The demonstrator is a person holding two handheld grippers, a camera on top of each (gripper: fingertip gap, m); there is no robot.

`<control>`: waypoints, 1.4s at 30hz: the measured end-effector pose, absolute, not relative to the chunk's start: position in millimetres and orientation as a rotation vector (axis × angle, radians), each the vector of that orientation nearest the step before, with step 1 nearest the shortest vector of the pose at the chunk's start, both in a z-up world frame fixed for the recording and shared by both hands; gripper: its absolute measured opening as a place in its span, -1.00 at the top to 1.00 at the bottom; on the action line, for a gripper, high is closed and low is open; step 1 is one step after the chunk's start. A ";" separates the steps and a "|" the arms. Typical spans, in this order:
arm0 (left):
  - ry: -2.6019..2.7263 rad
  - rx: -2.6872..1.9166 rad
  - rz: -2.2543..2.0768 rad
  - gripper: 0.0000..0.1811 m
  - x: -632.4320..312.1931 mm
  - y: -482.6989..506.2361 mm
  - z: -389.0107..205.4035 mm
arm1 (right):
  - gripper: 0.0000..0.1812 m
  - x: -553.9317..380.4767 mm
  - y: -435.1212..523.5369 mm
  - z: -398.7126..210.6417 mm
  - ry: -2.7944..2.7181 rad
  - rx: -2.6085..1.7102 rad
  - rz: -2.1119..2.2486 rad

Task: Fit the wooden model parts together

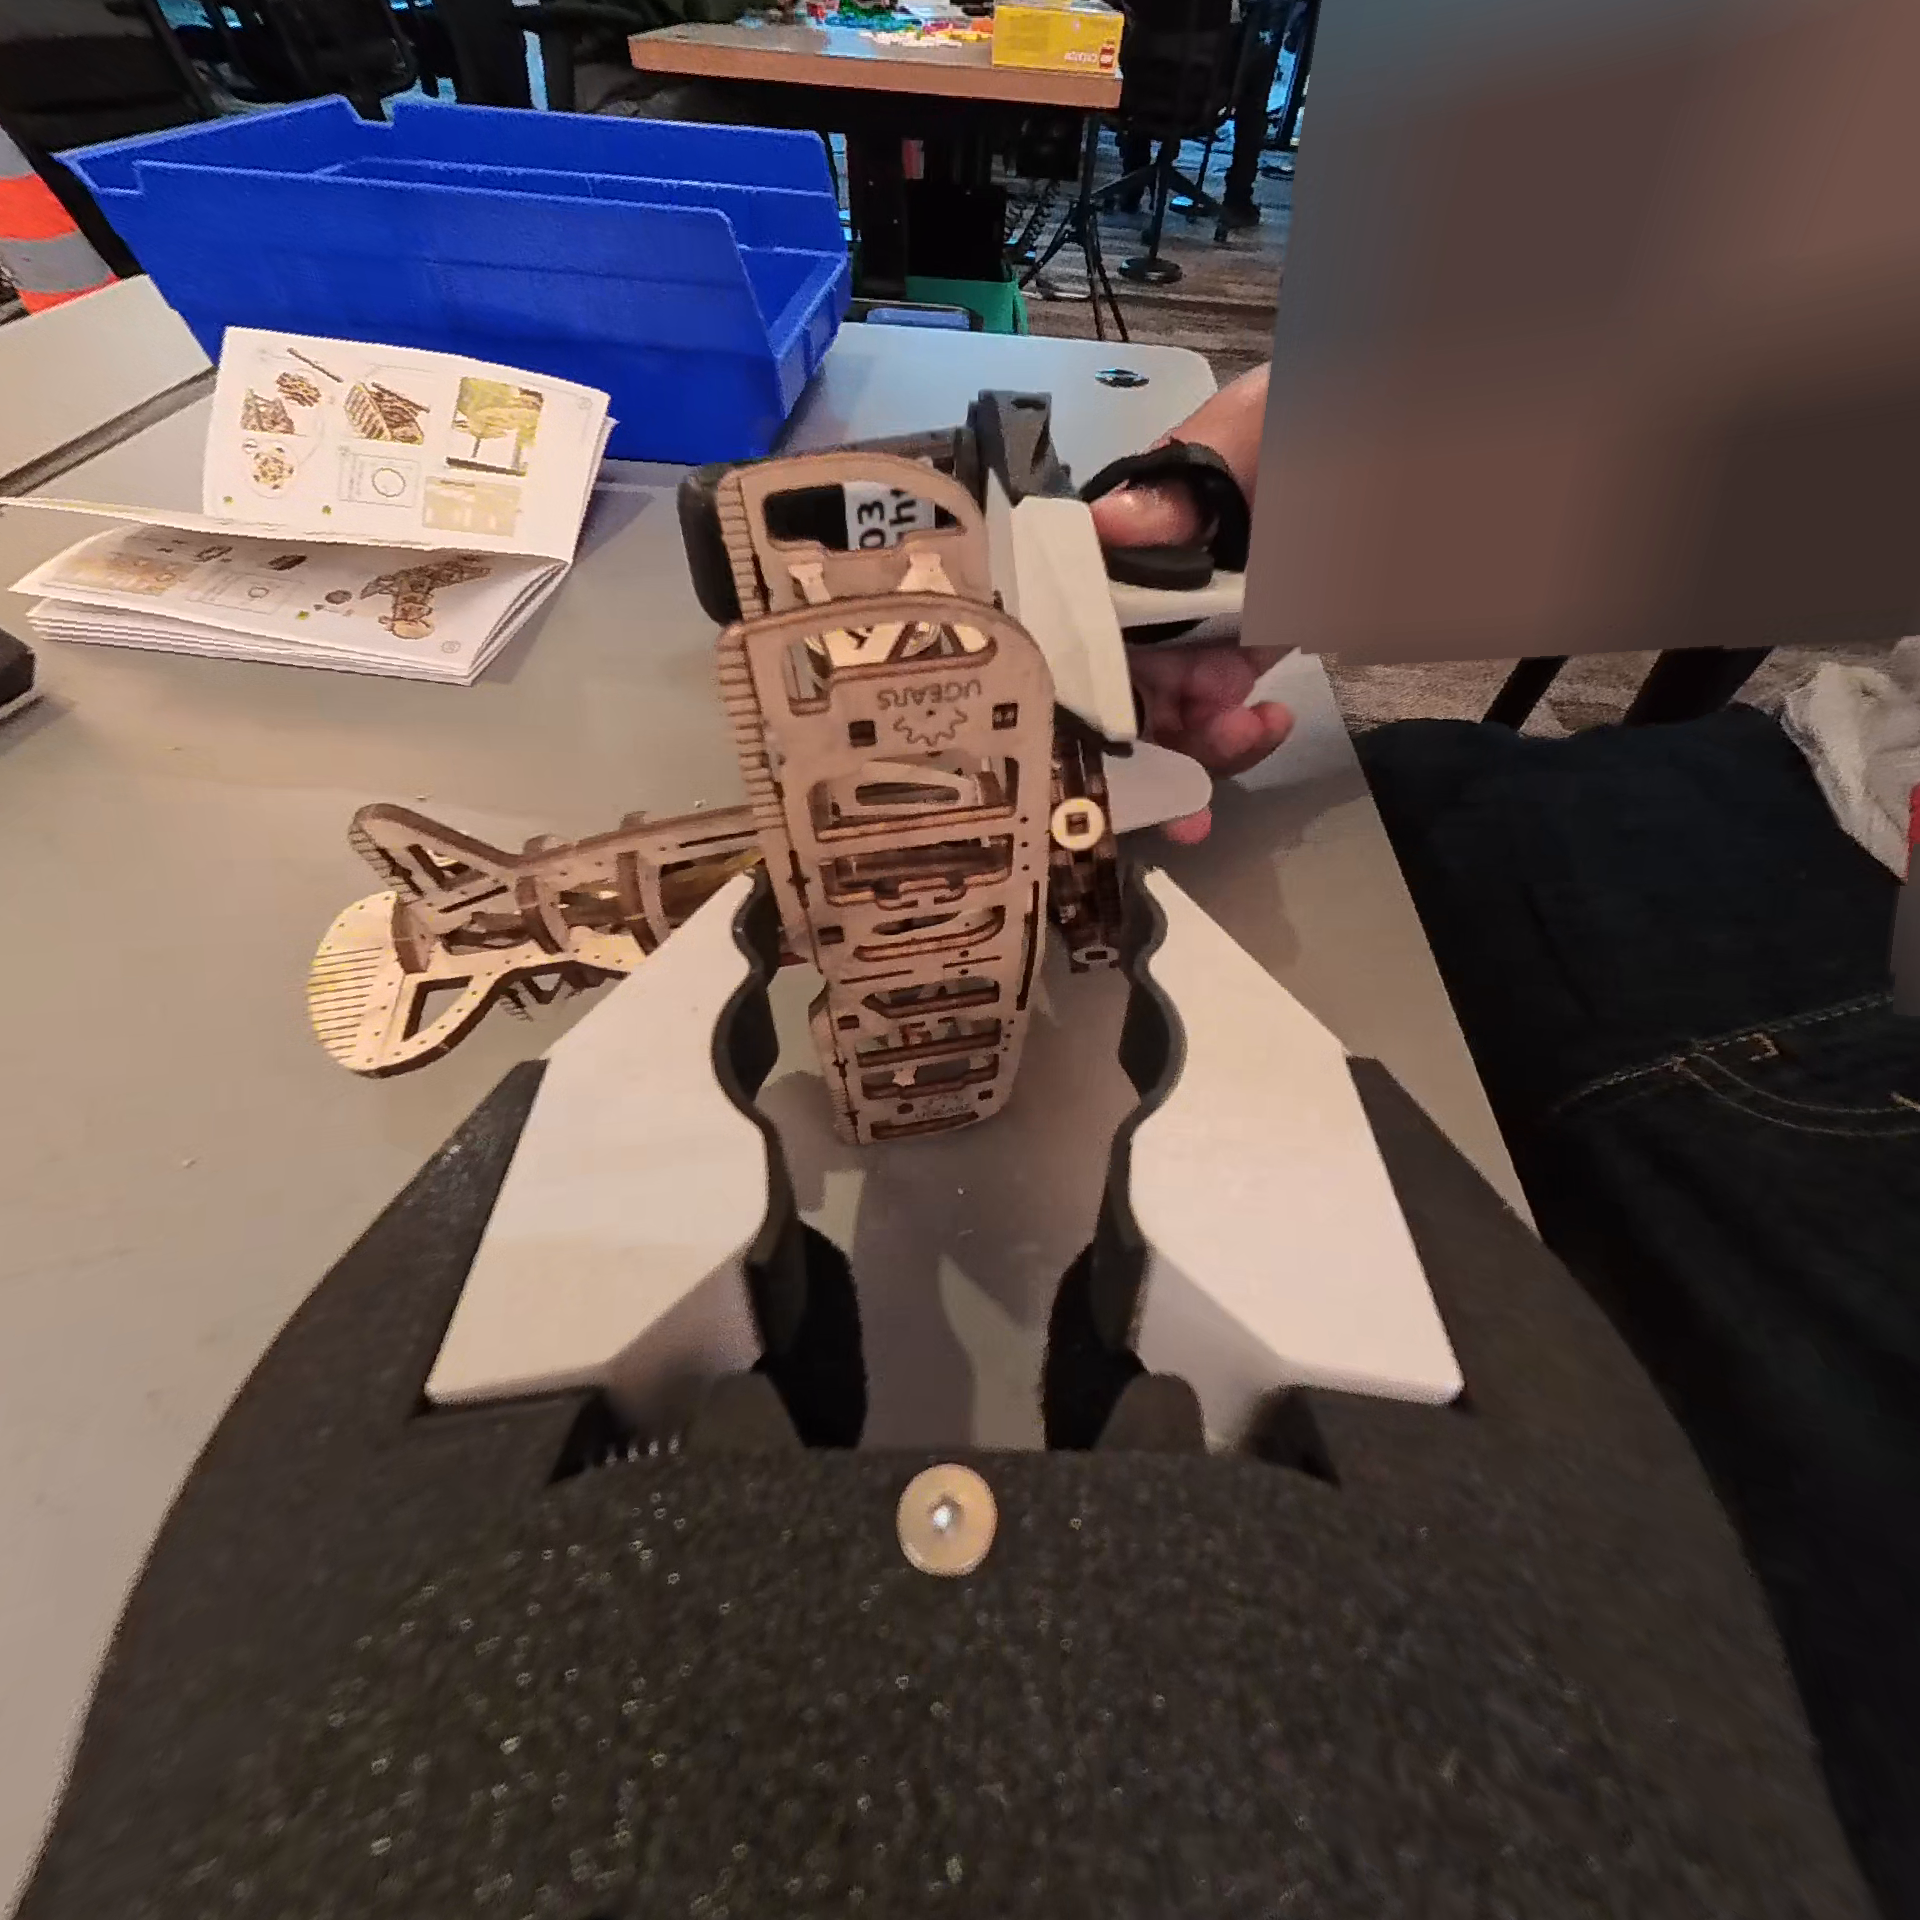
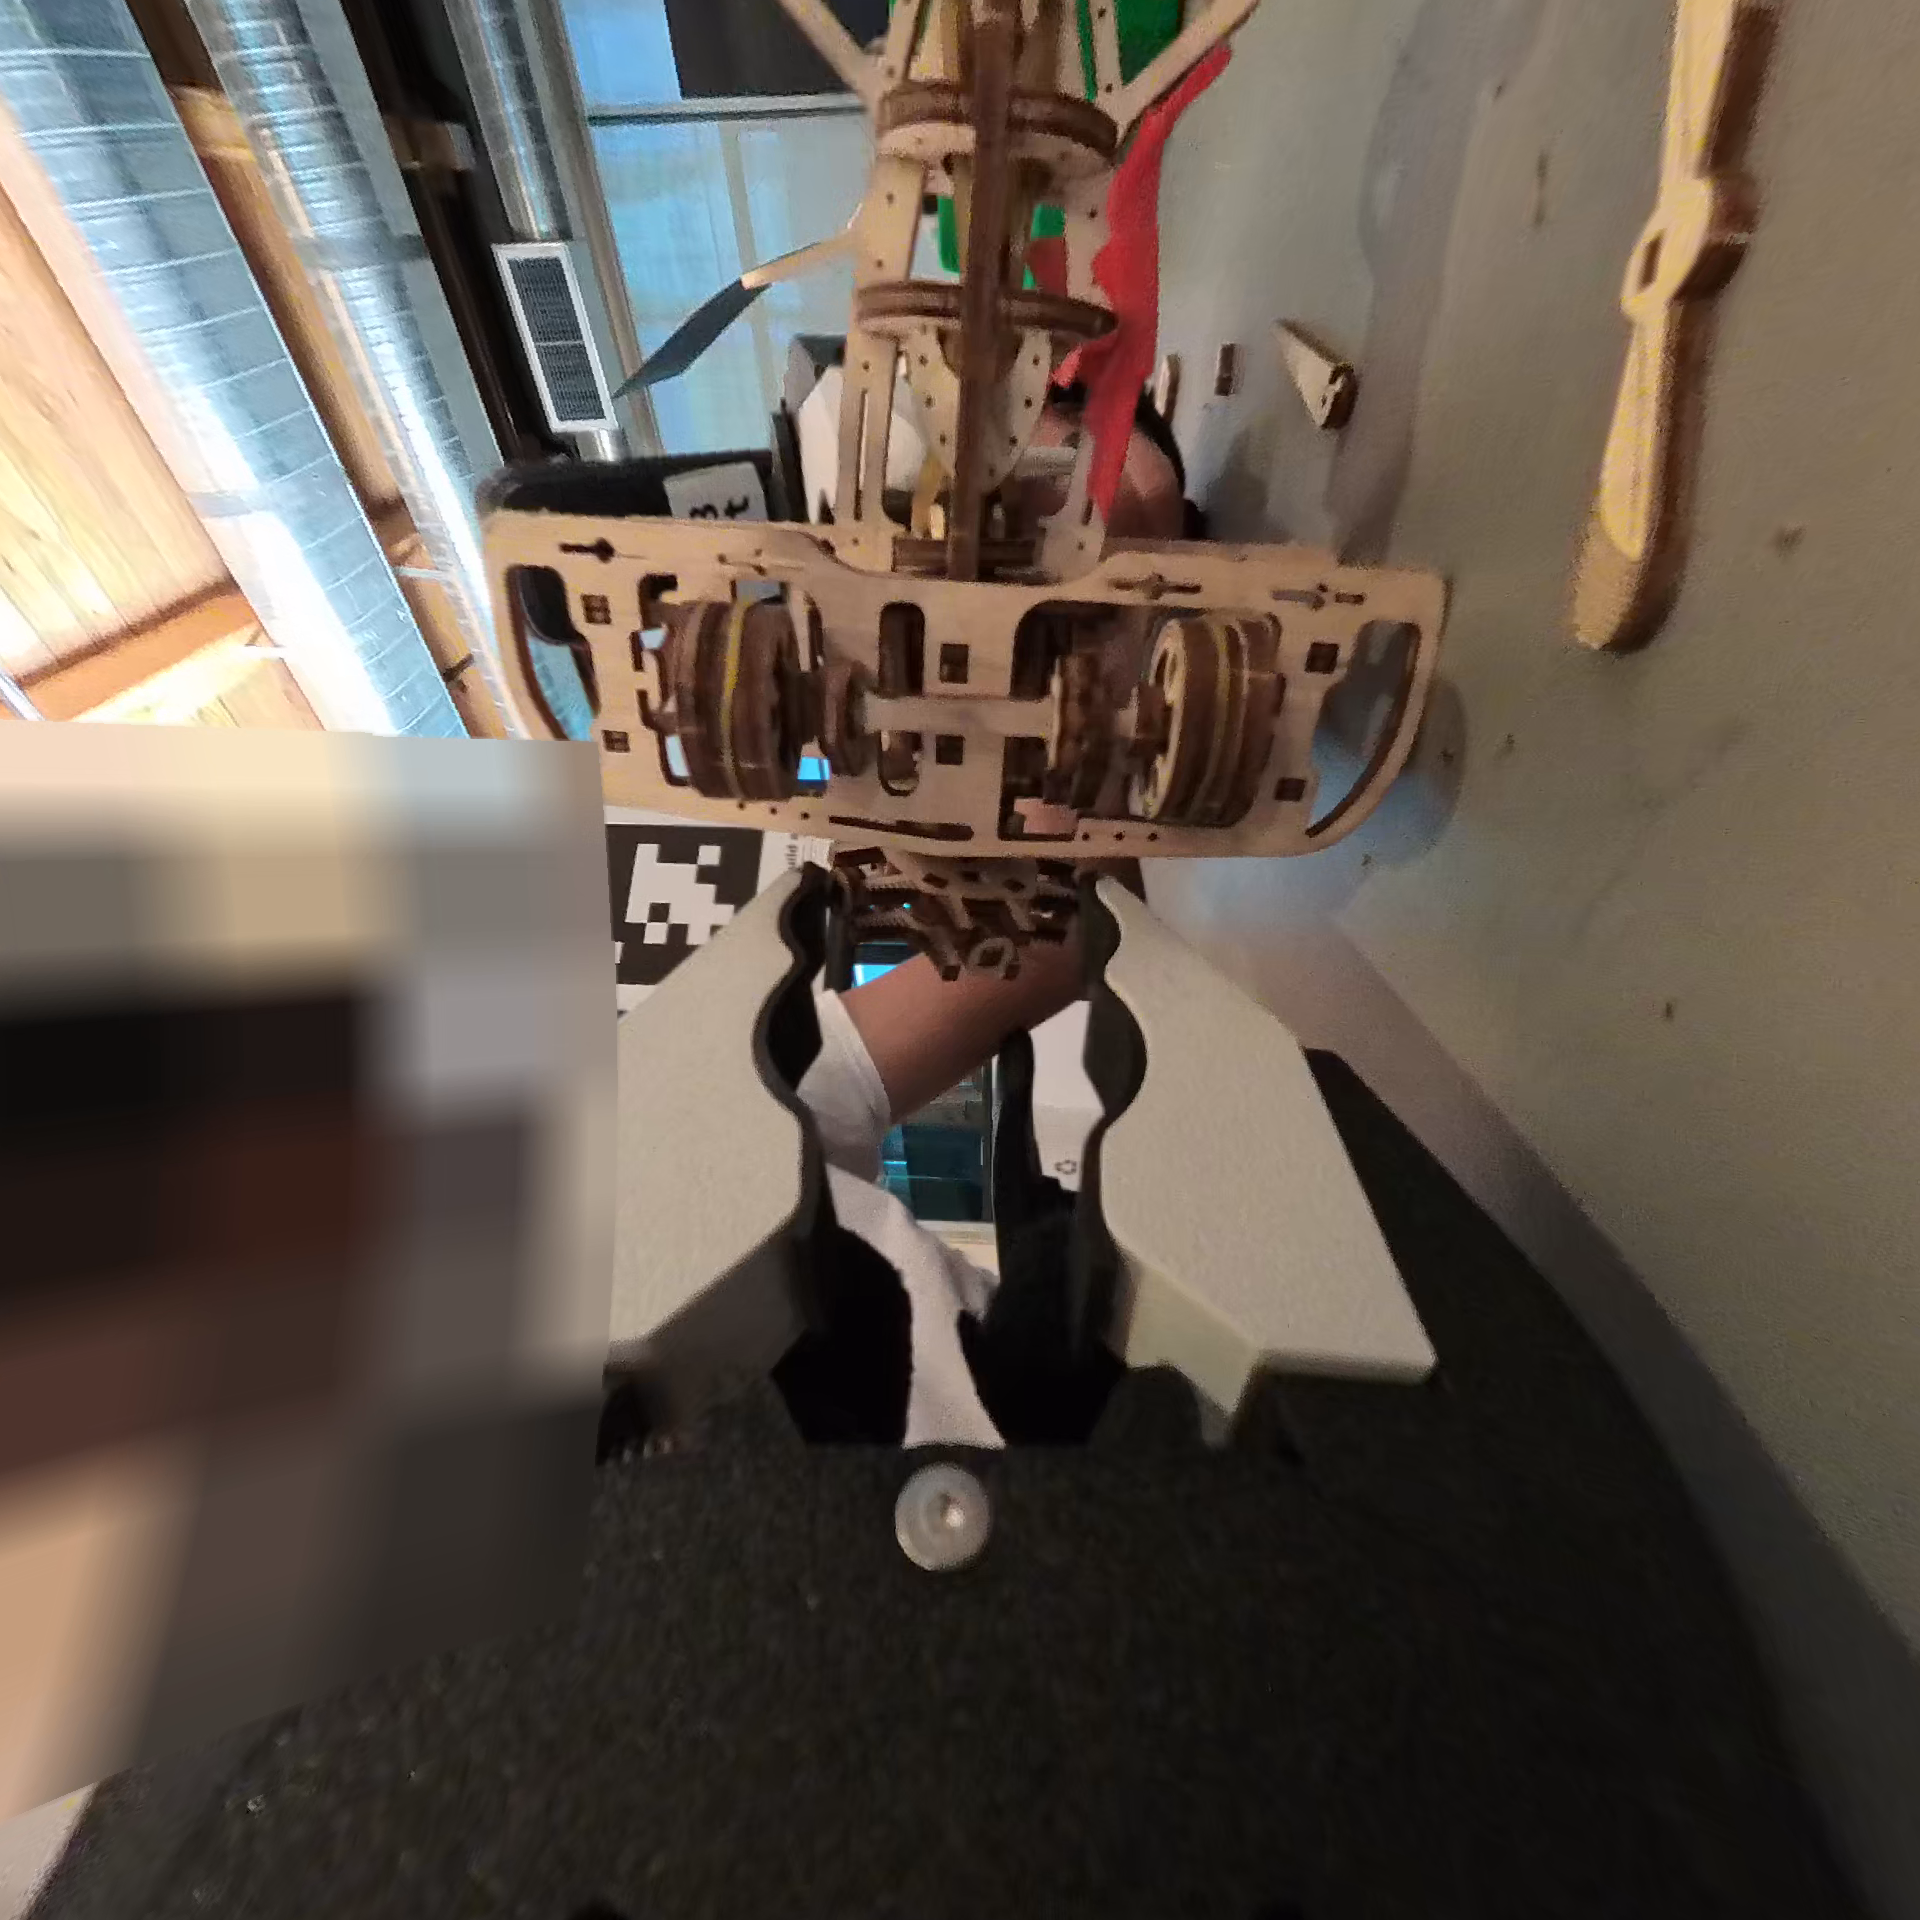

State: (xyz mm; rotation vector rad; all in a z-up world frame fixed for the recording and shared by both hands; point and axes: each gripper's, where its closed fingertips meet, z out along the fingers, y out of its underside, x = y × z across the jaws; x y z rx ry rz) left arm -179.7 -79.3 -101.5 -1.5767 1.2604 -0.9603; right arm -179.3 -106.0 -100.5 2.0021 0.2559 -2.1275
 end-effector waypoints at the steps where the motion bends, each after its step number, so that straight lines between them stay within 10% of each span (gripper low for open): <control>1: 1.257 -1.577 -0.954 0.29 -180.0 -78.8 -101.3 | 0.49 -179.8 -104.7 -100.6 0.250 1.993 -2.124; 30: 1.225 -1.590 -0.881 0.33 -181.4 -72.6 -103.0 | 0.41 -164.6 -102.8 -92.3 0.447 2.054 -2.202; 42: 1.219 -1.596 -0.897 0.33 -181.7 -72.4 -102.5 | 0.08 -157.4 -78.8 -78.8 2.060 2.401 -2.298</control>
